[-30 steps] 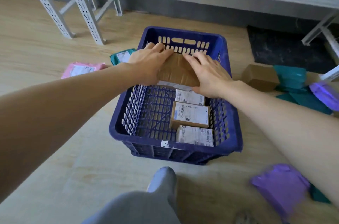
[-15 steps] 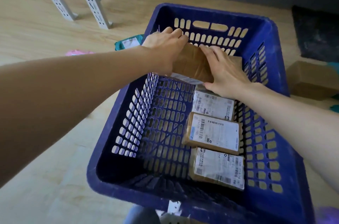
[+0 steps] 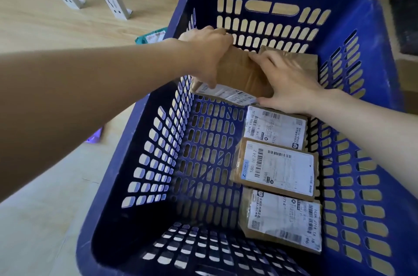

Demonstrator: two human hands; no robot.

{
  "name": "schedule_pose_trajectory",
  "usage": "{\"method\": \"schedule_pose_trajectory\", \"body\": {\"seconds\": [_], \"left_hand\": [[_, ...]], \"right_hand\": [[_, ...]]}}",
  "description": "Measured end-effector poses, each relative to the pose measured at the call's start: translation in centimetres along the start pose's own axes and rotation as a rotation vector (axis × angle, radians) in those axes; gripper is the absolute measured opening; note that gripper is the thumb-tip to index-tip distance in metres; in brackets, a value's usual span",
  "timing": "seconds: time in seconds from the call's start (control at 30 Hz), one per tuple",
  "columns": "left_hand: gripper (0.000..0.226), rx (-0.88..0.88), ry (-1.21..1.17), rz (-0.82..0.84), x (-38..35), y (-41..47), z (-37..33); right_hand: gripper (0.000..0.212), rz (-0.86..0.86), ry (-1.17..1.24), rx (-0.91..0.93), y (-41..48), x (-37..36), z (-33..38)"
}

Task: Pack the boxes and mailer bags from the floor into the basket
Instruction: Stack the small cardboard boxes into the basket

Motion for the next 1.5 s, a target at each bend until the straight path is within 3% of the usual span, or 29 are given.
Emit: {"method": "schedule_pose_trajectory", "body": {"seconds": [0.2,0.43,1.03,1.5], "left_hand": [[0.092,0.056,-0.038,0.075,-2.8,0.1,0.0],[0.073,0.111,0.037,0.115,-5.6,1.0,-0.8],[0.071,0.154,0.005,0.109,-7.8,2.4,0.3],[0.069,0.135,-0.204,0.087,-2.6,-1.6,-0.9]], "right_hand": [[0.097,0.05,-0.019,-0.018,0.3,-1.3,0.3],[0.097,0.084,-0.023,-0.027,1.5,-3.1,0.3],[0.093,0.063,0.354,-0.216,3.0,-3.9,0.4],[0.086,0.013,0.434,-0.293,-2.0,1.6,1.5]]}}
Point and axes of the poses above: each hand's wrist, its own y-axis towards the middle knuckle, its own x-axis out of the back of the hand, z = x × y, the point moved 4 cm from there along y, towards the middle knuckle, and after that the axes turned 6 degrees about -z, right-handed, at the moved point
